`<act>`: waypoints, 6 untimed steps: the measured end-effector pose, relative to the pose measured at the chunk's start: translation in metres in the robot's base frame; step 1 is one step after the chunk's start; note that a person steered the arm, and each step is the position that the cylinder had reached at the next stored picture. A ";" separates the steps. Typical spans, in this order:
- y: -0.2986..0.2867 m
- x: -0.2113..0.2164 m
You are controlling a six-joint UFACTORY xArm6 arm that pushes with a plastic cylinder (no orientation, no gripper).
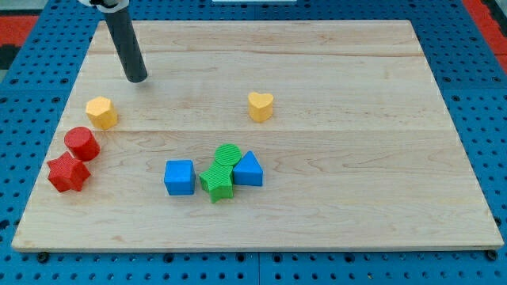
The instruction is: Move the yellow hexagon above the red circle
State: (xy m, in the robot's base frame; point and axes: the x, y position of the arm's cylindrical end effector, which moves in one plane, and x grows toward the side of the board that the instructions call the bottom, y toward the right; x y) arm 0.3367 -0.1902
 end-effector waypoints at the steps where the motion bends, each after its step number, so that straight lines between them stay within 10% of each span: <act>1: -0.005 0.000; 6: -0.002 0.088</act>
